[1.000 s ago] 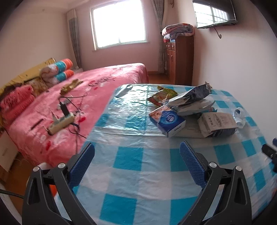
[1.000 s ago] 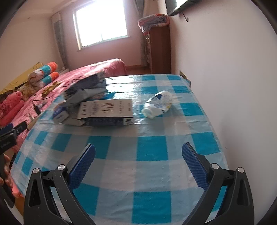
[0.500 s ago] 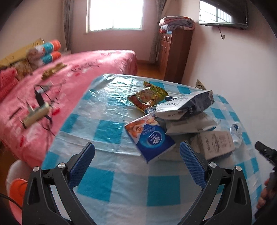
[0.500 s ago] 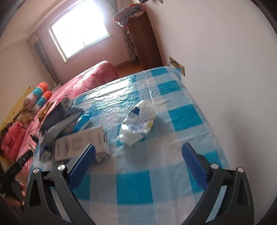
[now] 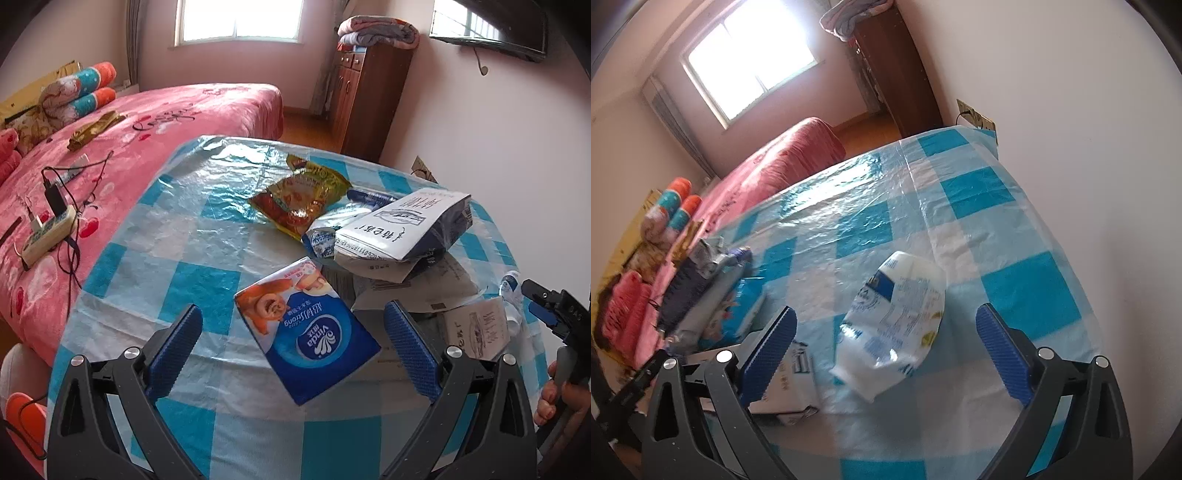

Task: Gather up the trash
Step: 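Grasp the blue Vinda tissue pack with the left tool while the right tool grasps the white yogurt bottle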

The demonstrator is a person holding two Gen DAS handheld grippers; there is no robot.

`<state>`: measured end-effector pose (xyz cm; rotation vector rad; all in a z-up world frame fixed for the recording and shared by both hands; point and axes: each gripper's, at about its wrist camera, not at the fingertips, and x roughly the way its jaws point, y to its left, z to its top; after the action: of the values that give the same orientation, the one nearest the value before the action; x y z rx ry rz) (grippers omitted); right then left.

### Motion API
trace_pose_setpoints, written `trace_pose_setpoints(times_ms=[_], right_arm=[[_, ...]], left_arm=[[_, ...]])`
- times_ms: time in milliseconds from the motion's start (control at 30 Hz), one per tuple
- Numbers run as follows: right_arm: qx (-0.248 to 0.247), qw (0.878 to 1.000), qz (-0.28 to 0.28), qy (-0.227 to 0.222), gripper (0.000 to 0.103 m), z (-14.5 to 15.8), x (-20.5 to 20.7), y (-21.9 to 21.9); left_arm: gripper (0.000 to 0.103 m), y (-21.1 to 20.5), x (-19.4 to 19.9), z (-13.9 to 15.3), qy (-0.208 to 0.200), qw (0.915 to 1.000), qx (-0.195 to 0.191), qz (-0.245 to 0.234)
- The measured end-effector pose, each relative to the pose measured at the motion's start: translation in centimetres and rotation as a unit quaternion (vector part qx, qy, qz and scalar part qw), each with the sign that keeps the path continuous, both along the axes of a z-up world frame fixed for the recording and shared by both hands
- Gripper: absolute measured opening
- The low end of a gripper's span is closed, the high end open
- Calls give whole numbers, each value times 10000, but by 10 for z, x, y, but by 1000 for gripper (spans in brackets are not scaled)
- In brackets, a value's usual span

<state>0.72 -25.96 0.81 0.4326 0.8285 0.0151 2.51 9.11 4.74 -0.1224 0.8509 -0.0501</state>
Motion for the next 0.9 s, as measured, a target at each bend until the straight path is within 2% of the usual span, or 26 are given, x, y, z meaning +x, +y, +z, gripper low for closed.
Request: trace_pose_setpoints(times_ms=[100,167,233,300,367,633,767,900], right_arm=[[-78,10000,12,57,93,-4,8,1],[-119,9999,17,100,85,-7,12,1],[-108,9998,39,169,85,-12,17,2],[-205,9997,50,143,85,-12,18,5],[-237,9996,59,143,85,-13,19,7],[-763,9969,120,141,85,-14,19,22],[-1056,9942,96,167,72,-14,18,27],[-1148,9932,70,194,71,-15,16,30]], left_arm=[[98,1,4,-5,75,9999,-130,25],[94,1,5,-9,101,9998,-172,36],[82,0,5,-11,127,9997,-214,23],[63,0,7,-14,183,9996,-203,92],[54,1,7,-17,227,9992,-309,119],[53,0,-1,-15,147,9993,-353,48],[53,0,-7,-13,82,9995,-300,-63],[53,2,-14,-12,59,9994,-316,-143]])
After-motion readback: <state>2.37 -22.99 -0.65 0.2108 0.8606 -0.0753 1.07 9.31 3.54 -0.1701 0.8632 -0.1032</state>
